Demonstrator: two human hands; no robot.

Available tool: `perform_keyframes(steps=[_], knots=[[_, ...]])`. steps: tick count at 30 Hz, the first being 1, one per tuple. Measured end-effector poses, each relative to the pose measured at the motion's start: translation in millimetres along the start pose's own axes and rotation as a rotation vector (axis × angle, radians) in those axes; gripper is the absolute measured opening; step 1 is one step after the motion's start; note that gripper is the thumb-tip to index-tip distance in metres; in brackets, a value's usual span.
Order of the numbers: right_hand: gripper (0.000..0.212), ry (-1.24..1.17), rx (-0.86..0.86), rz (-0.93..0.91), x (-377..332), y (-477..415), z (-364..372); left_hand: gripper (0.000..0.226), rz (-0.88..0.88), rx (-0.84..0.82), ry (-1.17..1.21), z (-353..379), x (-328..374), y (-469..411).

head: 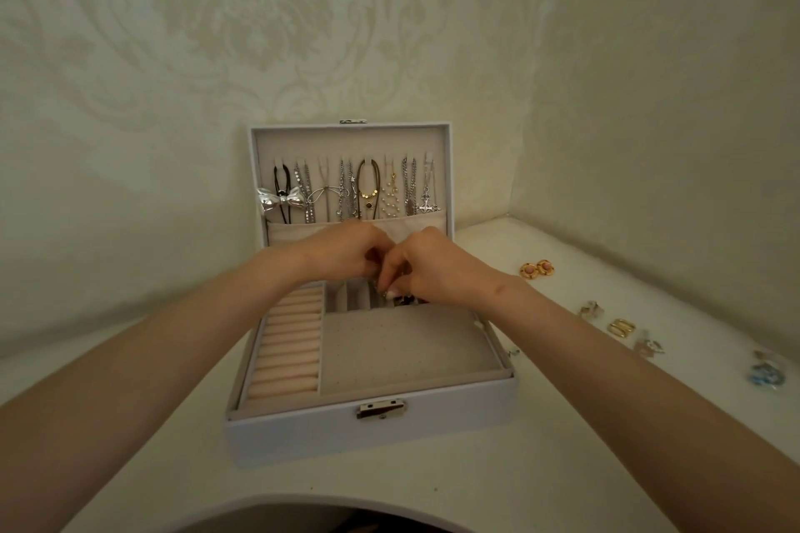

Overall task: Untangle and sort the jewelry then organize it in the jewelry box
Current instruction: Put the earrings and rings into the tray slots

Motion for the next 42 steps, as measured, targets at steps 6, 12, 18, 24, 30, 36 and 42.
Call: perform_keyframes(steps=[6,12,18,24,30,36,42], knots=[[0.018,-0.009,0.017,-0.038,3,2,8,0.016,-0.003,-0.022,0.035,1,-7,1],[0.018,-0.228,0.31,0.112,18,3,-20,0.022,-0.013,0.012,0.17,0,-6,0],[0.019,-0.246,0.311,0.19,30,8,-20,0.015,0.006,0.009,0.183,3,-5,-3],[0.02,-0.261,0.307,0.189,37,13,-17,0.01,0.012,-0.068,0.069,1,2,-7],[0.019,-0.274,0.299,0.193,40,21,-15,0.016,0.042,-0.148,-0.094,5,5,-10],[0.021,-0.174,0.333,0.373,79,49,-41,0.015,0.087,0.047,-0.099,-4,36,-18],[0.022,0.207,0.014,0.748,158,104,-73,0.026,0.04,-0.08,-0.018,51,111,-97]])
Point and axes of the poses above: each hand's wrist, its own y-axis away from the middle knuckle, its own z-axis out of the palm, x = y × z, the point moved 2 cm from there along -y, towards the middle knuckle, and after that the axes turned 2 degrees about y, right-handed, at the moved point
